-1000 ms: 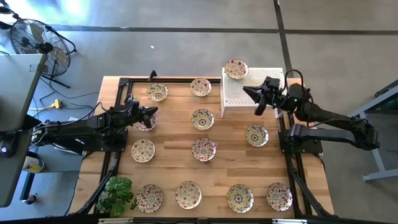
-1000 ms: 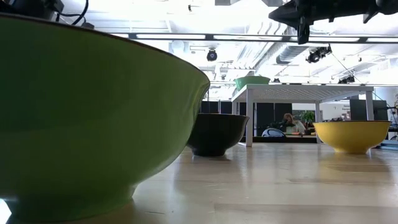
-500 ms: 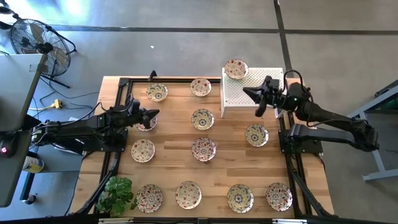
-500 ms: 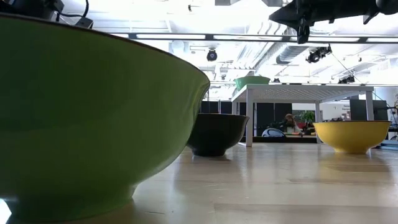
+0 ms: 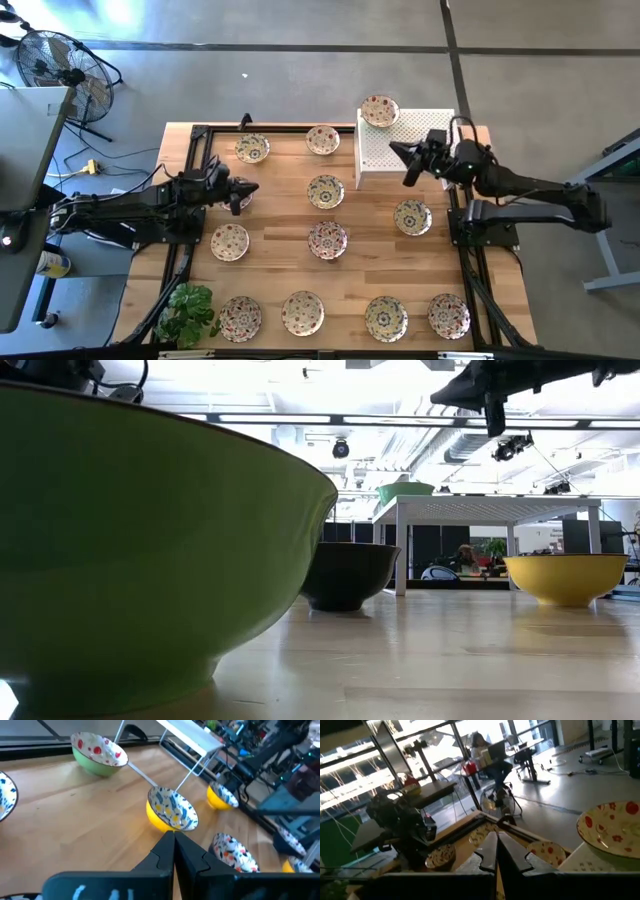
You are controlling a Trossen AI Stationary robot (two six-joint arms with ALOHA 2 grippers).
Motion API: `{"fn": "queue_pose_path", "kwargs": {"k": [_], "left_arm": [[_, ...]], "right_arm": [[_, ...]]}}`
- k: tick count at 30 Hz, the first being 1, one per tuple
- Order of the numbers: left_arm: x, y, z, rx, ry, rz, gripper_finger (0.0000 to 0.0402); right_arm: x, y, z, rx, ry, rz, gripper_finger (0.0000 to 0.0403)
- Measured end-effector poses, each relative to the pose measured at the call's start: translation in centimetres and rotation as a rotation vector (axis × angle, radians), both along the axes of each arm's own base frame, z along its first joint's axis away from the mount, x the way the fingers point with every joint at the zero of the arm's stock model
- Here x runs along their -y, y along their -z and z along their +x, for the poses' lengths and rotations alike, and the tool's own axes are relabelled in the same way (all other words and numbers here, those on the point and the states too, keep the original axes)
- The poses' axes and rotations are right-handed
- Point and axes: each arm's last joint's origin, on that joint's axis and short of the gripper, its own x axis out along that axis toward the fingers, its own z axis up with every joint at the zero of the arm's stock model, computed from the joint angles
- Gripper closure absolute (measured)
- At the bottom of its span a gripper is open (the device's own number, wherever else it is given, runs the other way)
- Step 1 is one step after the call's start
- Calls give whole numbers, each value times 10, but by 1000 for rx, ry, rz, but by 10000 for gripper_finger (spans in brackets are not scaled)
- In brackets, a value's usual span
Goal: Pick & Place Mini bowls
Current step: Put the yellow patterned bowl on the shelf
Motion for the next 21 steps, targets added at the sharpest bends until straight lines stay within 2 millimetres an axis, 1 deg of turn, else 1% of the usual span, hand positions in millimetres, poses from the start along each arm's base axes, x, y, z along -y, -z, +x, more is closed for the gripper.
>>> {"fn": "queue_pose_path", "kwargs": {"k": [5,8,11,13,16,19,21], "left_arm": [[0,3,3,-41,34,16,401],[0,-4,6,-50,67,43,401],[0,-9,9,-77,80,69,401],[-1,-15,12,-93,75,78,401],[-3,-20,18,-125,58,83,401],[-5,-21,25,-163,36,80,401],[-7,-24,30,-172,14,53,401]], "right_arm": [[-13,-19,3,-171,-16,63,403],[-21,-31,6,-257,-36,85,403],[-28,-36,11,-367,-35,107,402],[-31,-35,14,-441,-50,128,399],[-38,-25,17,-533,-88,222,386],[-46,-10,18,-618,-136,334,360],[-51,0,16,-686,-135,409,336]]}}
